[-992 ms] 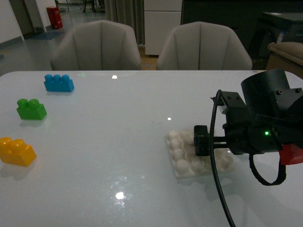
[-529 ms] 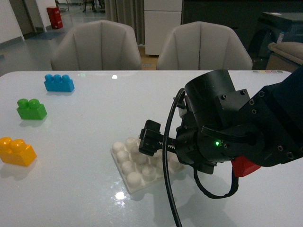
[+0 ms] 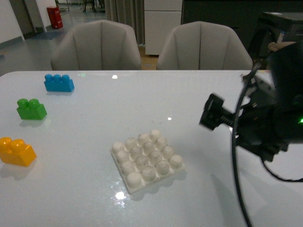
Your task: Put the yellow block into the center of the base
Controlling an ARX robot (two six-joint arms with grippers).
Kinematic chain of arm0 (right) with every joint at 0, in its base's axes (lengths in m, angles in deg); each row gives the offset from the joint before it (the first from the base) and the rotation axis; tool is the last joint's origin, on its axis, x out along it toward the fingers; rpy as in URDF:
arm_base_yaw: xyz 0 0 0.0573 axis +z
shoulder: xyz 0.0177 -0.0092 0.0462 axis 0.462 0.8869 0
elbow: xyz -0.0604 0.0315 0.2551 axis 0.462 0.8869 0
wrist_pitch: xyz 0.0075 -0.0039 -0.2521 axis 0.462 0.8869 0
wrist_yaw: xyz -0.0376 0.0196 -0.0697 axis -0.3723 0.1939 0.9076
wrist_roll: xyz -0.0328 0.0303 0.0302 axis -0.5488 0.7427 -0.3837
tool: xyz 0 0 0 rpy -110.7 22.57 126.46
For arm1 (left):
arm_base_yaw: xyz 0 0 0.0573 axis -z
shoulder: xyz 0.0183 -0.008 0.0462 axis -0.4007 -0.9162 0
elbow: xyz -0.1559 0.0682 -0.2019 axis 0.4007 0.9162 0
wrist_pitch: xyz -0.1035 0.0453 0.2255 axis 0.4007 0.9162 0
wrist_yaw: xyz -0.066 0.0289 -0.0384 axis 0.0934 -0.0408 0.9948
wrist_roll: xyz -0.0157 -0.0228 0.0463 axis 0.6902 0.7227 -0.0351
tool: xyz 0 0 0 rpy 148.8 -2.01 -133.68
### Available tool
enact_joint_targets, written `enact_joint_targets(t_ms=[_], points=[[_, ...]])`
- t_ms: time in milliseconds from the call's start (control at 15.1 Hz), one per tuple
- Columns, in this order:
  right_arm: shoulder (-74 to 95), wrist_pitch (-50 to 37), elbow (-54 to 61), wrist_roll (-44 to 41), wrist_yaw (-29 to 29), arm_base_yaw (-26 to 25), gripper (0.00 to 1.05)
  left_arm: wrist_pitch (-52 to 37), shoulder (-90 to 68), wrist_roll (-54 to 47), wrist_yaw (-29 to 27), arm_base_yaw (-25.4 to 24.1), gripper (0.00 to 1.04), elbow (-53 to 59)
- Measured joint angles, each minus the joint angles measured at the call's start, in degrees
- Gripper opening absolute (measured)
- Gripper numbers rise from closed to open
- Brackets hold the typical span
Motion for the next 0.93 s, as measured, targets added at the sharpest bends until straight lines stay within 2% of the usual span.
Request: enact_joint_targets(t_ms=[132, 264, 463, 529, 661, 793, 860, 926], points=[[-9.99, -3.30, 4.96, -2.12, 0.81, -4.94, 0.98, 0.00, 0.00, 0.00, 0.02, 0.00, 0.98, 0.00], [-17.16, -4.52, 9.05, -4.11, 0.87, -7.30, 0.98, 0.00, 0.00, 0.00, 0.00, 0.00, 0.98, 0.00], [-38.16, -7.13, 20.39, -9.55, 1.75, -9.86, 0.96, 0.00, 0.00, 0.00, 0.02, 0.00, 0.98, 0.00], [-45.97, -14.03, 25.81, -15.93, 6.56, -10.19, 0.86, 0.00, 0.00, 0.00, 0.02, 0.00, 0.98, 0.00], [-67.63, -2.47, 36.22, -28.15, 9.40, -10.78, 0.62, 0.02, 0.00, 0.00, 0.02, 0.00, 0.98, 0.00], [-88.06, 13.84, 41.92, -32.35, 9.35, -10.75, 0.38, 0.00, 0.00, 0.00, 0.02, 0.00, 0.98, 0.00], [-97.88, 19.71, 43.54, -33.09, 9.35, -10.75, 0.27, 0.02, 0.00, 0.00, 0.00, 0.00, 0.98, 0.00], [-105.77, 21.27, 45.03, -33.51, 9.35, -10.75, 0.14, 0.00, 0.00, 0.00, 0.02, 0.00, 0.98, 0.00]])
